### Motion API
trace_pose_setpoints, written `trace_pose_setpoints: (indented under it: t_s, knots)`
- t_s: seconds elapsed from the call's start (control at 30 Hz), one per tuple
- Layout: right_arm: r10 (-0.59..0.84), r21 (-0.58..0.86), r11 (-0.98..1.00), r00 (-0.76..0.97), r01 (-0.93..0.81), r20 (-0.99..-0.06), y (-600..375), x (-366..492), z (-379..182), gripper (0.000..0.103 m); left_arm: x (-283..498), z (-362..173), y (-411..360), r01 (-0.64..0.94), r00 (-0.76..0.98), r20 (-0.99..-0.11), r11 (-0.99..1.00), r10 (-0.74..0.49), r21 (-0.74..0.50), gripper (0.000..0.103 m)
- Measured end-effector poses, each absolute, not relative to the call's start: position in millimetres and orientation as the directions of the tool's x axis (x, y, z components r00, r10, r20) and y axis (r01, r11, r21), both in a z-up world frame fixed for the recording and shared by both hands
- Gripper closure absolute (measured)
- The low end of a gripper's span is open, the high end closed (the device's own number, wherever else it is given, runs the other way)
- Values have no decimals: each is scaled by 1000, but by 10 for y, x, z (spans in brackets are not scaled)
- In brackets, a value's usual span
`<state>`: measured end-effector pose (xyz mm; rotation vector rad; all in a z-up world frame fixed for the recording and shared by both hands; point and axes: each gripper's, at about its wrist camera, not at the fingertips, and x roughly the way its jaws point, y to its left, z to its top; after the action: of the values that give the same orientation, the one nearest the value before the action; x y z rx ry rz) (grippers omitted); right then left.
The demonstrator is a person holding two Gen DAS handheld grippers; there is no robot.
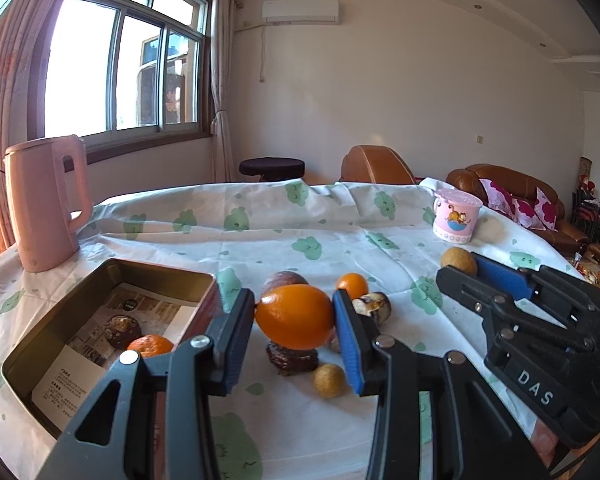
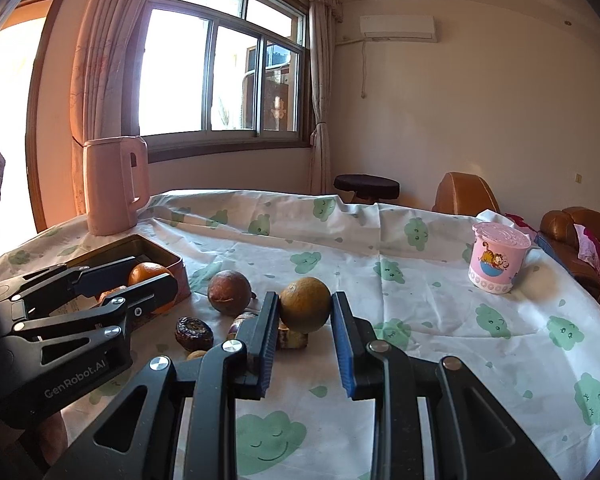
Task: Organize fruits
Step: 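Carry the tan fruit over the tin with the right tool while the left tool carries the oval fruit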
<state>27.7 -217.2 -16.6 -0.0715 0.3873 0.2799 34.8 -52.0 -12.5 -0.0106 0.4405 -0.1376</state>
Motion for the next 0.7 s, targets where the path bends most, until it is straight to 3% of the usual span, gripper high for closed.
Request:
trace_pose_setpoints:
  t_s: [0.7]
  knots:
    - [412, -15, 891, 823, -454, -390, -1434, 263, 30, 75, 304, -120, 291, -21, 894, -447, 997, -12, -69, 61]
